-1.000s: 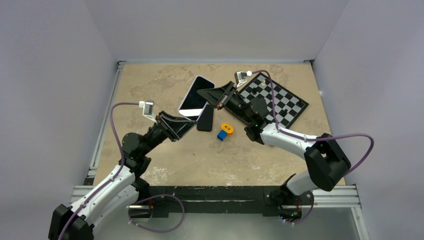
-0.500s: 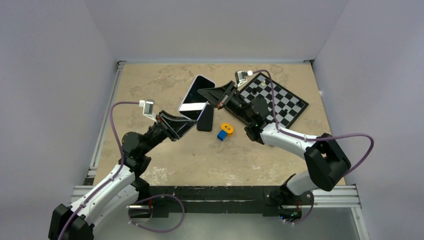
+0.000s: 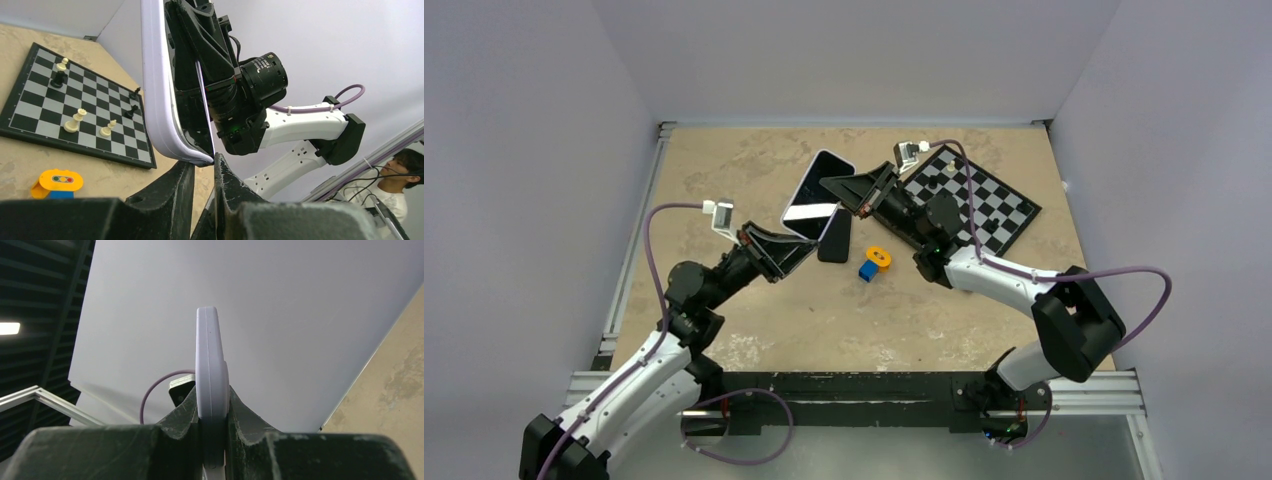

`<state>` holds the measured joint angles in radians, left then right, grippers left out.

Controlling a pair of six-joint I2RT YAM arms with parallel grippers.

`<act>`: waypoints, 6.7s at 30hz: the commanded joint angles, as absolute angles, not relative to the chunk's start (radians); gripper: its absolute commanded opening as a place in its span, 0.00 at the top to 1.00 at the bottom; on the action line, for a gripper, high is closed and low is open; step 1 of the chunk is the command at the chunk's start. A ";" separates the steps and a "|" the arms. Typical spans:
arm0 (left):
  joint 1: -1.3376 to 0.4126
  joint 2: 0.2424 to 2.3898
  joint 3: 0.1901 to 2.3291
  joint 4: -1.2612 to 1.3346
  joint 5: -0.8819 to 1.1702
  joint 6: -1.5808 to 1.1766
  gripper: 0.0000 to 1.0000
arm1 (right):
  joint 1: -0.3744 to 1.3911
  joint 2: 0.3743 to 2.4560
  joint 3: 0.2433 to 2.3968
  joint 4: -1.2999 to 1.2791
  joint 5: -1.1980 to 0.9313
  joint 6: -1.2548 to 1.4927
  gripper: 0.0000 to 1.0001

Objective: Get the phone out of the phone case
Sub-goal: Remove the phone case from the phone.

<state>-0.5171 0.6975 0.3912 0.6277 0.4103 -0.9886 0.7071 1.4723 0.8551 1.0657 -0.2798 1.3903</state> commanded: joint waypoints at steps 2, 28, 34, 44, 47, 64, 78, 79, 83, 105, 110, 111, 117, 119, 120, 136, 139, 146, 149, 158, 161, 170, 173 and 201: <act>-0.513 0.685 0.368 0.467 0.251 -0.840 1.00 | 0.724 1.426 0.908 1.260 -0.315 1.595 1.00; -0.508 0.599 0.233 0.325 0.130 -0.833 1.00 | 0.758 1.429 0.858 1.498 -0.299 1.865 1.00; -0.508 0.545 0.222 0.322 0.138 -0.748 1.00 | 0.759 1.441 0.868 1.502 -0.310 1.900 1.00; -0.507 0.577 0.255 0.258 0.063 -0.762 1.00 | 0.761 1.439 0.851 1.534 -0.313 1.925 1.00; -0.508 0.567 0.279 0.235 0.115 -0.777 1.00 | 0.757 1.455 0.849 1.569 -0.315 1.911 1.00; -0.508 0.382 0.663 -0.126 0.566 -0.809 0.39 | 0.627 1.380 0.825 1.173 -0.475 1.468 1.00; -0.507 0.506 0.734 -0.016 0.552 -0.956 0.29 | 0.640 1.391 0.813 1.202 -0.475 1.490 1.00; -0.506 0.509 0.739 -0.015 0.537 -0.960 0.31 | 0.642 1.390 0.813 1.202 -0.474 1.489 1.00; -0.506 0.512 0.740 -0.015 0.490 -0.982 0.39 | 0.647 1.392 0.820 1.199 -0.475 1.487 1.00; -0.506 0.498 0.743 0.020 0.430 -0.980 0.42 | 0.679 1.399 0.832 1.180 -0.461 1.465 1.00; -0.508 0.499 0.745 0.017 0.403 -0.987 0.42 | 0.682 1.396 0.828 1.185 -0.459 1.465 1.00; -0.507 0.499 0.743 0.021 0.397 -0.990 0.42 | 0.682 1.395 0.830 1.183 -0.460 1.463 1.00; -0.507 0.523 0.742 0.029 0.376 -1.002 0.43 | 0.687 1.386 0.825 1.186 -0.462 1.466 1.00; -0.507 0.524 0.740 0.024 0.352 -1.002 0.43 | 0.690 1.382 0.829 1.186 -0.466 1.465 1.00; -0.507 0.528 0.743 0.016 0.340 -0.999 0.43 | 0.691 1.378 0.829 1.186 -0.468 1.465 1.00; -0.499 0.638 0.892 -0.232 0.291 -0.838 0.54 | 0.696 1.403 0.823 1.376 -0.541 1.595 1.00; -0.497 0.660 0.919 -0.210 0.334 -0.822 0.56 | 0.696 1.418 0.840 1.359 -0.569 1.585 1.00; -0.495 0.763 0.962 -0.140 0.528 -0.907 0.68 | 0.698 1.427 0.890 1.254 -0.640 1.489 1.00; -0.495 0.786 0.946 -0.135 0.573 -0.941 0.73 | 0.699 1.396 0.911 1.148 -0.645 1.410 1.00; -0.495 0.838 0.875 0.096 0.754 -1.065 0.82 | 0.712 1.398 0.981 1.029 -0.697 1.291 1.00; -0.495 0.850 0.859 0.168 0.786 -1.104 0.93 | 0.711 1.408 0.987 1.046 -0.710 1.286 1.00; -0.495 0.684 0.826 0.008 0.384 -1.093 1.00 | 0.711 1.353 0.934 0.922 -0.652 1.205 0.29; -0.494 0.640 0.826 -0.063 0.278 -1.139 1.00 | 0.712 1.336 0.894 0.918 -0.615 1.202 0.23; -0.494 0.609 0.738 0.162 0.212 -1.422 1.00 | 0.782 1.440 0.830 1.177 -0.600 1.295 0.66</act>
